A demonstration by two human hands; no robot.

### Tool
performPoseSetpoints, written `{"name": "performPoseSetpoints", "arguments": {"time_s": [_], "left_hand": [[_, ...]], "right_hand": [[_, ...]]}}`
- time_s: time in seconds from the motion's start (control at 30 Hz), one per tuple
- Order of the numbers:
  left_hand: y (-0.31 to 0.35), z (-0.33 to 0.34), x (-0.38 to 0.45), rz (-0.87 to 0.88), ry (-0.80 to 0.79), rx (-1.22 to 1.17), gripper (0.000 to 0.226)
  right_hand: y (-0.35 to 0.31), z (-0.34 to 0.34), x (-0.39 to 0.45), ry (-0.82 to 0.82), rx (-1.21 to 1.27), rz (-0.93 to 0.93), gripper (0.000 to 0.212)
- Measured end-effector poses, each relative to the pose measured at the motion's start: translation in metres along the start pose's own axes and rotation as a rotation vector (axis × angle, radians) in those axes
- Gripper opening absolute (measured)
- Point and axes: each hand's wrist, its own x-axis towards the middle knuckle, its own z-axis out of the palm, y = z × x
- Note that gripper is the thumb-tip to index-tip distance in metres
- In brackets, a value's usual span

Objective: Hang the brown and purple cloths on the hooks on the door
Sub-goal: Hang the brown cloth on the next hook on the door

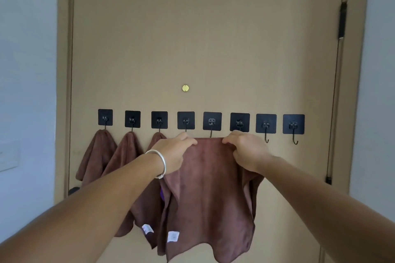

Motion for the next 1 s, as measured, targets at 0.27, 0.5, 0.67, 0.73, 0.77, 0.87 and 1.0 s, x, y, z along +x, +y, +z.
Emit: {"name": "performPoseSetpoints", "arguments": {"time_s": [0.27, 0.5, 0.67, 0.73, 0.77, 0.87, 1.0], "left_hand": [[-0.011, 0.007, 0.064, 0.0, 0.078, 0.122, 0.052], [-0.018, 0.028, 0.087, -0.008, 0.052, 0.186, 0.035], [-0.016, 0.05, 0.089, -0.02, 0.087, 0.166, 0.042], [-0.013, 0.057, 0.085, -0.007, 0.063, 0.179, 0.041], [-0.011, 0.06, 0.083, -0.001, 0.052, 0.191, 0.041], [0.001, 0.07, 0.078, 0.016, 0.029, 0.236, 0.039], [0.014, 0.083, 0.068, 0.013, 0.011, 0.257, 0.046]], "right_hand": [[0.016, 0.014, 0.06, 0.013, -0.168, 0.058, 0.05], [0.013, 0.048, 0.078, -0.04, -0.278, 0.123, 0.038], [0.01, 0.071, 0.067, -0.035, -0.295, 0.16, 0.036], [0.007, 0.08, 0.059, -0.049, -0.295, 0.165, 0.035], [0.005, 0.084, 0.056, -0.059, -0.294, 0.169, 0.034], [-0.006, 0.096, 0.048, -0.098, -0.28, 0.181, 0.03], [-0.015, 0.103, 0.041, -0.134, -0.242, 0.205, 0.032]]}}
